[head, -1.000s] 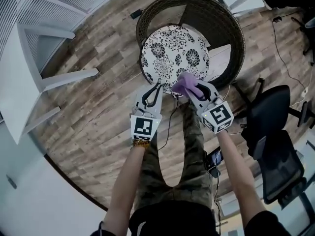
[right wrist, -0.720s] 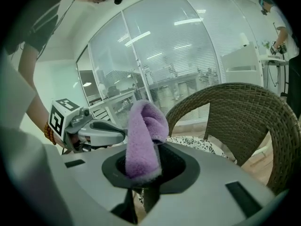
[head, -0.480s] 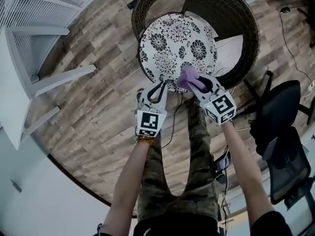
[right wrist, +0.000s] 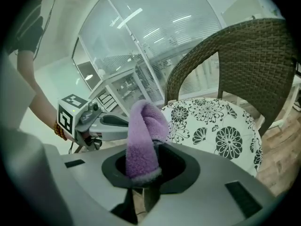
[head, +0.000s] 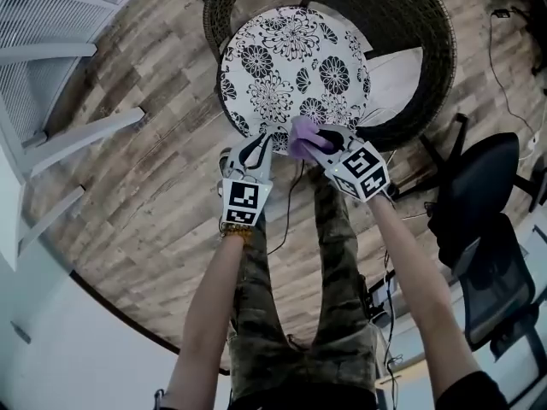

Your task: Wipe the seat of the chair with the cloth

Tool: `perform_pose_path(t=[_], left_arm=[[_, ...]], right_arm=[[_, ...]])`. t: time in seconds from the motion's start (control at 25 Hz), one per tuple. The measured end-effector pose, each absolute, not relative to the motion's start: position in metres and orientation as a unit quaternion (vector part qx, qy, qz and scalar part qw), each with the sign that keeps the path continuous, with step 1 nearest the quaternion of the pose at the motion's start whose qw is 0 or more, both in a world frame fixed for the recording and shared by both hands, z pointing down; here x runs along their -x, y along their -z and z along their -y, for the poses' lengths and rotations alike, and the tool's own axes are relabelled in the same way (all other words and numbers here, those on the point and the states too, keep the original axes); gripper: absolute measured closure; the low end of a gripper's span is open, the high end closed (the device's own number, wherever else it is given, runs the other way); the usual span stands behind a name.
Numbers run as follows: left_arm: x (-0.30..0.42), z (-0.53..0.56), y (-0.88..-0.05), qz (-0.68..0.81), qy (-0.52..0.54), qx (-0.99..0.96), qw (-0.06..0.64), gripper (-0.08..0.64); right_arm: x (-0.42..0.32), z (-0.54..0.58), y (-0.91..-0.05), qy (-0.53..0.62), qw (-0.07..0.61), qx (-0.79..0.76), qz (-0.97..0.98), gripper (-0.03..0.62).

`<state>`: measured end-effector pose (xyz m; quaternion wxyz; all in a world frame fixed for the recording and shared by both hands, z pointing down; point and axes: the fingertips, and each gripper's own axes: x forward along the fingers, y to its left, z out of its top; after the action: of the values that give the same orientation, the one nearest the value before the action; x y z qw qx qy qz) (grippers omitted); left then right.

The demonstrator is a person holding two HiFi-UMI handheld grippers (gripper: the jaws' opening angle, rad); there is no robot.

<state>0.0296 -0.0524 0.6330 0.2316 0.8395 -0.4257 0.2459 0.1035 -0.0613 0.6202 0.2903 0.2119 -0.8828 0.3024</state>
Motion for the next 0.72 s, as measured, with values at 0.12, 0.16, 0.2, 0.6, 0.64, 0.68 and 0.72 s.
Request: perform_pose_path(t=[0.12, 0.16, 0.2, 0.6, 0.64, 0.68, 0.72], left_arm=[[-0.028, 0.052, -0.654, 0.42, -0.257, -0.836, 0.242, 0.528], [-0.027, 0.053, -0.66, 0.419, -0.26, -0.835, 0.245, 0.528], [-0.026, 0.053, -0.667, 0.417, -0.264, -0.834, 0.249, 0.528], [-0.026, 0.038, -0.715, 0.382, -0.304, -0.822, 0.294, 0.528], [-0.028, 0.036, -0.719, 0.378, -0.308, -0.82, 0.3, 0.528], [-0.03, 0.033, -0.723, 0.375, -0.311, -0.818, 0.305, 0.528], [-0.031, 0.031, -0.726, 0.373, -0.314, -0.817, 0.308, 0.528]], right_arm=[[-0.098, 0.056, -0.645, -0.317, 0.317, -0.18, 0.876, 0.506], [-0.096, 0.055, -0.654, -0.32, 0.326, -0.172, 0.873, 0.506], [-0.095, 0.055, -0.661, -0.323, 0.334, -0.165, 0.87, 0.506], [-0.081, 0.053, -0.714, -0.311, 0.402, -0.144, 0.849, 0.502], [-0.079, 0.051, -0.717, -0.313, 0.405, -0.142, 0.847, 0.502], [-0.078, 0.049, -0.72, -0.313, 0.409, -0.141, 0.846, 0.5], [-0.076, 0.048, -0.722, -0.309, 0.414, -0.139, 0.845, 0.5]])
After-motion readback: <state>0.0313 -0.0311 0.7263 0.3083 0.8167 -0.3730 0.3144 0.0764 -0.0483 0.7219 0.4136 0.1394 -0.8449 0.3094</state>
